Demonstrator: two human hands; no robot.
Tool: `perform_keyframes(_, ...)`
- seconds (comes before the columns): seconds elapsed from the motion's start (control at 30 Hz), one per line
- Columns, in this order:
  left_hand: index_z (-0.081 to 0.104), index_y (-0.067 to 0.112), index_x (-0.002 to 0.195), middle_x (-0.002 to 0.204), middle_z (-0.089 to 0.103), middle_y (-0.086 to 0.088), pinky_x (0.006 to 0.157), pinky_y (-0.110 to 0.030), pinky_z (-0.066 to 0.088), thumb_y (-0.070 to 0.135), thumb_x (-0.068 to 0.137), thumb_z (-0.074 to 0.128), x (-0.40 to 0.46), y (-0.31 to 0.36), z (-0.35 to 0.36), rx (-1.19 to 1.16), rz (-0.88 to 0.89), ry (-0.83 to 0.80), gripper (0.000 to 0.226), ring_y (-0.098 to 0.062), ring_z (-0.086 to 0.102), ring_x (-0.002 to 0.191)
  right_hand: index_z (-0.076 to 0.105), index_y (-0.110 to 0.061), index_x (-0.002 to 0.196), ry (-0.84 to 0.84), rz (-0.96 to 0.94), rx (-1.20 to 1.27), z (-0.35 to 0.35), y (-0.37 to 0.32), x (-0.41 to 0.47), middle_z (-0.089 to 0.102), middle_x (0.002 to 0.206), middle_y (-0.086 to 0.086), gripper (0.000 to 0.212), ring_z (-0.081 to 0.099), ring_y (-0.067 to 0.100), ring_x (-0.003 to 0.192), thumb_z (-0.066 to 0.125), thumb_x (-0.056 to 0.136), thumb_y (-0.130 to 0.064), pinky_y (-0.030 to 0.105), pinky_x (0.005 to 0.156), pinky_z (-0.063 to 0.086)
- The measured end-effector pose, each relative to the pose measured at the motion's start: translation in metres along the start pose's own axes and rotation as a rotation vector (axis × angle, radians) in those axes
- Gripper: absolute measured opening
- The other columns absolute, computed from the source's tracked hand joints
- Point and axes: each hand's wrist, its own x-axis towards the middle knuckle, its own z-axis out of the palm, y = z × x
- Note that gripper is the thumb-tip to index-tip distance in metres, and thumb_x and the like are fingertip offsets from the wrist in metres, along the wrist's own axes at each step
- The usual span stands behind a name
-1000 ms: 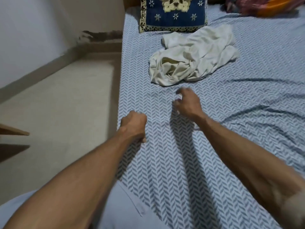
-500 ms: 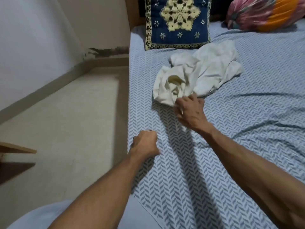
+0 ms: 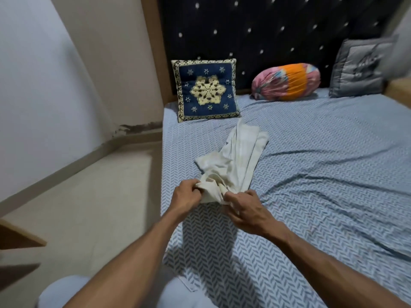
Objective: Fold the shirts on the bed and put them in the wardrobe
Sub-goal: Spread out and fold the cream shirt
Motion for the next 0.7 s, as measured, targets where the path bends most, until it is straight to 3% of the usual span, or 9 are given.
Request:
perform_keyframes(0.07,0.072,0.024,0.078,0.072,0.071,0.007,0.057,-0.027,0.043,0.012,0.085,0.057,-0.012,0.019,-0.013,-0.162,-0.019,0.013,0.020,-0.018,0.063,0.070,0.048,-0.026,0.104,-0.038,0.131,-0.004,-0.012,-0.002,-0.001,0.067,0.086,0.002,0.033,0.060,0.027,0.081,0.033,0.095,-0.054,0.037,0.079,0.036)
perform_keyframes(0.13,0.074,0.018,0.073,0.066,0.069,0.003,0.059,-0.029,0.044,0.014,0.077,0.062,-0.023,0.041,-0.027,-0.289,-0.015,-0.022,0.013,-0.019,0.058,0.064,0.053,-0.028,0.113,-0.054,0.261,0.007,-0.029,-0.012,0.004,0.067,0.103,0.002,0.034,0.062,0.027,0.096,0.040,0.098,-0.055,0.040,0.085,0.043)
perform_keyframes(0.23,0.074,0.015,0.070,0.068,0.068,-0.009,0.067,-0.045,0.055,0.022,0.064,0.061,-0.033,0.068,-0.040,-0.443,0.002,-0.030,0.016,-0.024,0.060,0.066,0.063,-0.025,0.113,0.168,0.311,0.178,-0.058,-0.038,0.013,0.060,0.101,-0.002,0.029,0.062,0.023,0.097,0.054,0.096,-0.047,0.038,0.085,0.050)
perform_keyframes(0.3,0.073,0.008,0.076,0.073,0.069,-0.017,0.075,-0.055,0.060,0.018,0.068,0.062,-0.040,0.086,-0.045,-0.545,-0.014,-0.023,0.017,-0.029,0.064,0.069,0.064,-0.023,0.106,0.205,0.388,0.514,-0.080,-0.058,0.019,0.067,0.095,-0.001,0.033,0.069,0.024,0.090,0.057,0.095,-0.053,0.041,0.081,0.057)
perform_keyframes(0.37,0.069,0.001,0.084,0.077,0.068,-0.021,0.068,-0.047,0.062,0.012,0.079,0.063,-0.053,0.104,-0.048,-0.614,-0.025,-0.009,0.013,-0.031,0.066,0.070,0.062,-0.025,0.104,0.072,0.396,0.859,-0.097,-0.074,0.020,0.073,0.097,0.001,0.040,0.074,0.021,0.087,0.060,0.090,-0.062,0.039,0.072,0.062)
perform_keyframes(0.47,0.069,-0.001,0.084,0.074,0.070,-0.018,0.057,-0.037,0.058,0.006,0.086,0.062,-0.066,0.119,-0.052,-0.711,-0.038,0.011,0.010,-0.029,0.068,0.066,0.063,-0.030,0.108,0.037,0.271,0.804,-0.111,-0.078,0.022,0.072,0.097,-0.007,0.042,0.071,0.010,0.089,0.075,0.080,-0.060,0.025,0.065,0.057)
perform_keyframes(0.53,0.069,0.001,0.080,0.071,0.070,-0.015,0.059,-0.039,0.059,0.008,0.086,0.063,-0.076,0.123,-0.058,-0.742,-0.017,-0.071,0.011,-0.026,0.069,0.063,0.066,-0.030,0.095,0.094,0.241,0.699,-0.117,-0.073,0.023,0.071,0.086,-0.010,0.025,0.068,0.006,0.079,0.080,0.081,-0.045,0.024,0.064,0.053)
perform_keyframes(0.6,0.071,0.002,0.081,0.076,0.070,-0.015,0.065,-0.043,0.060,0.013,0.087,0.062,-0.079,0.123,-0.063,-0.751,0.008,-0.170,0.015,-0.025,0.070,0.070,0.068,-0.025,0.086,0.107,0.231,0.624,-0.123,-0.067,0.026,0.071,0.082,-0.008,0.011,0.066,0.007,0.077,0.075,0.087,-0.033,0.027,0.065,0.052)
perform_keyframes(0.7,0.075,0.003,0.088,0.091,0.068,-0.015,0.063,-0.043,0.060,0.009,0.088,0.058,-0.075,0.121,-0.067,-0.720,0.077,-0.120,0.017,-0.027,0.064,0.083,0.069,-0.012,0.092,0.100,0.192,0.609,-0.139,-0.063,0.026,0.069,0.087,0.000,0.014,0.063,0.016,0.085,0.062,0.091,-0.023,0.036,0.070,0.052)
